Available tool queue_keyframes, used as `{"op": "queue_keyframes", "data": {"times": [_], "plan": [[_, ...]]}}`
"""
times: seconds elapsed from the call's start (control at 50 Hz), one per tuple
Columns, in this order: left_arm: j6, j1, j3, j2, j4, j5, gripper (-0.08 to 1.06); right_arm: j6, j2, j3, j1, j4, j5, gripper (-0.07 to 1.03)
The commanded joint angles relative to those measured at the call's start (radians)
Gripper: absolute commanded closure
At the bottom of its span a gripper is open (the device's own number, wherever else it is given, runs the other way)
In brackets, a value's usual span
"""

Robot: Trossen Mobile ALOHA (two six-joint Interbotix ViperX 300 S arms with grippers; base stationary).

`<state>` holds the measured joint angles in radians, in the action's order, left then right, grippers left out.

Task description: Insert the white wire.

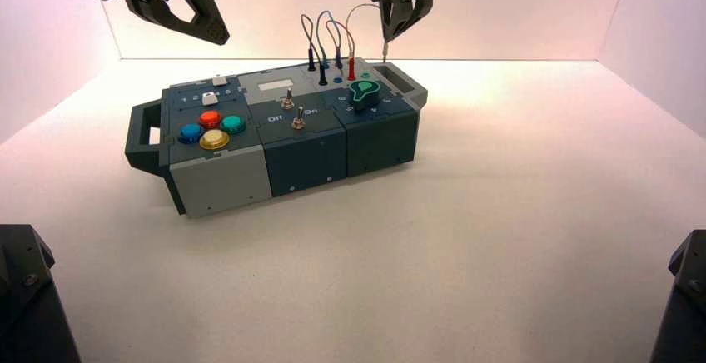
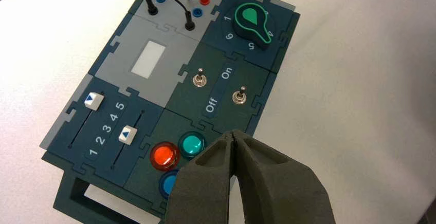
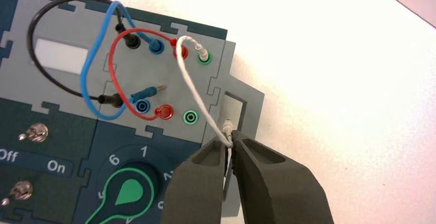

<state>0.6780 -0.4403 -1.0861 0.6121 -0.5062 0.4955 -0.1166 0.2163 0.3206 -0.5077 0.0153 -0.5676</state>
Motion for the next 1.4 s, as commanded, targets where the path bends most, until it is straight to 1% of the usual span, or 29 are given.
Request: {"op": "queue_keyframes", "data": {"times": [0.02,0.14,0.24,0.38,0.46,0.7,1.18,1.4], "plan": [[0.006,-0.008,0.034,0.017,-0.011,-0.014,1.01,0.003,-0.049,-0.023,-0.011,0.009,0.003,0.98],[0.002,-0.008,0.026,0.028,-0.018,-0.034,1.01,0.002,-0.048,-0.026,-0.025,0.020,0.005,0.98],[-0.003,-0.008,0.023,0.029,-0.020,-0.049,1.01,0.003,-0.044,-0.031,-0.035,0.020,0.006,0.98],[-0.025,-0.008,0.014,0.037,-0.020,-0.077,1.01,0.006,-0.041,-0.028,-0.044,0.028,0.005,0.98],[-0.025,-0.008,0.014,0.038,-0.018,-0.078,1.01,0.006,-0.040,-0.026,-0.044,0.040,0.005,0.99],[-0.025,-0.008,0.014,0.037,-0.018,-0.080,1.01,0.006,-0.035,-0.025,-0.049,0.057,0.005,0.98],[-0.021,-0.008,0.014,0.037,-0.015,-0.081,1.01,0.006,-0.003,-0.035,-0.060,0.066,0.017,0.98],[-0.020,-0.008,0.014,0.037,-0.015,-0.081,1.01,0.005,0.020,-0.046,-0.061,0.061,0.018,0.98]]}}
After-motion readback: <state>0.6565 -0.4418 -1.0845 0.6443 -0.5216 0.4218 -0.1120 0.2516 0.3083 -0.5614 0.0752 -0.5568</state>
